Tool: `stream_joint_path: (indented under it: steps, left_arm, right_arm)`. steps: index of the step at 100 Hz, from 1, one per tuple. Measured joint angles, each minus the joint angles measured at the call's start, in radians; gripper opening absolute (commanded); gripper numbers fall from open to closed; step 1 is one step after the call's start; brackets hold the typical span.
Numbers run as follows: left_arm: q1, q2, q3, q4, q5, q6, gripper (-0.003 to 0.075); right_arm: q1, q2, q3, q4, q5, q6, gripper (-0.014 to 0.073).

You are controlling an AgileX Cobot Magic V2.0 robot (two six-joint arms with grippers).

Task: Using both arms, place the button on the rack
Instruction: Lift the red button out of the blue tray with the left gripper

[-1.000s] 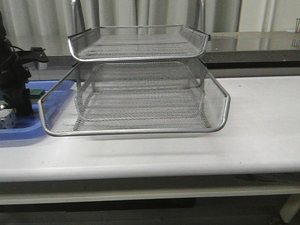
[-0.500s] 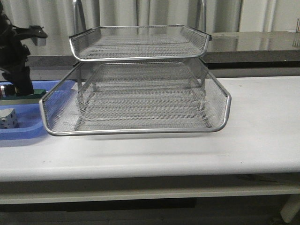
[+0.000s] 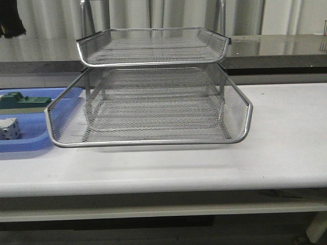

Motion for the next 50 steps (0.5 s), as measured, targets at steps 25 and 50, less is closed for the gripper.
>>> stream_joint_path:
  steps: [25,50]
  left_arm:
    - [-0.015,-0.146,0.037,-0.145,0.004,-0.006,-0.0011]
    - [-0.147,-0.261,0.184,-0.158,0.007,-0.006,-0.0011]
  right_arm:
    - [0.0,0.0,0.0,0.0,0.0,0.0,-0.0062]
    - [0.0,0.0,0.0,0.0,0.0,0.0,-0.0062]
